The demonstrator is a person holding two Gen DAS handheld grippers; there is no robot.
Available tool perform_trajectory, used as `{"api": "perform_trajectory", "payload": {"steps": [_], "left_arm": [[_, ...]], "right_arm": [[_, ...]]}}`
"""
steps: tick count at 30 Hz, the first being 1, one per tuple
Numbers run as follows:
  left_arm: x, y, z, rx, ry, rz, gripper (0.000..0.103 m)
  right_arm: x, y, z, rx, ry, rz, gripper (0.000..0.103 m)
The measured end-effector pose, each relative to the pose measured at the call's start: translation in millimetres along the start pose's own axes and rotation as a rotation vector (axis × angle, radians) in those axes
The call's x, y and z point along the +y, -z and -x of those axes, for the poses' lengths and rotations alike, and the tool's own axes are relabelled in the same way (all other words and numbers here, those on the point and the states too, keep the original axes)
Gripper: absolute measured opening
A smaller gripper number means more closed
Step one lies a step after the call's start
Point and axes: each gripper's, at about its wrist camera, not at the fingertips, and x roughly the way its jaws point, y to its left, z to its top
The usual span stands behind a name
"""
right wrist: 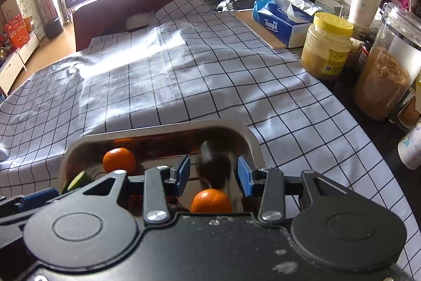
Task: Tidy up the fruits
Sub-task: 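Lower the cucumber and avocado into the steel tray and open both tools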
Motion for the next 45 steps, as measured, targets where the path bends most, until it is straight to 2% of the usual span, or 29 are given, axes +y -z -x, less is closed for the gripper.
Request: {"api": "perform_trajectory", "payload": {"steps": [10,23,32,38,42,45], "left_arm": [[-1,1,3,0.006,0.003,0.000,0.046],[0,1,21,-0.037,0.007,0.010,0.046],[0,4,55,-0.122,0.031,0.018,0.046],[0,14,98,-0.223,0.076,0.020,0.047],[-3,27,123,-0.285,0.098,0.001,0.049],[-6,41,134,-0.315,0.092,-0.014,0.053]], "right_arm": [[3,0,3,0.001,0.010,0.010,0.042],[3,2,14,-0.016,-0.008,0.006,0.042],[1,6,48,-0.091,-0.032,-0.003,0.042],[-4,14,88,-0.176,-0.052,-0.026,0.042],[-9,31,117,-0.234,-0.083,-0.030,0.042],[-15,54,125,-0.233,-0.102,-0.026,0.042]]}}
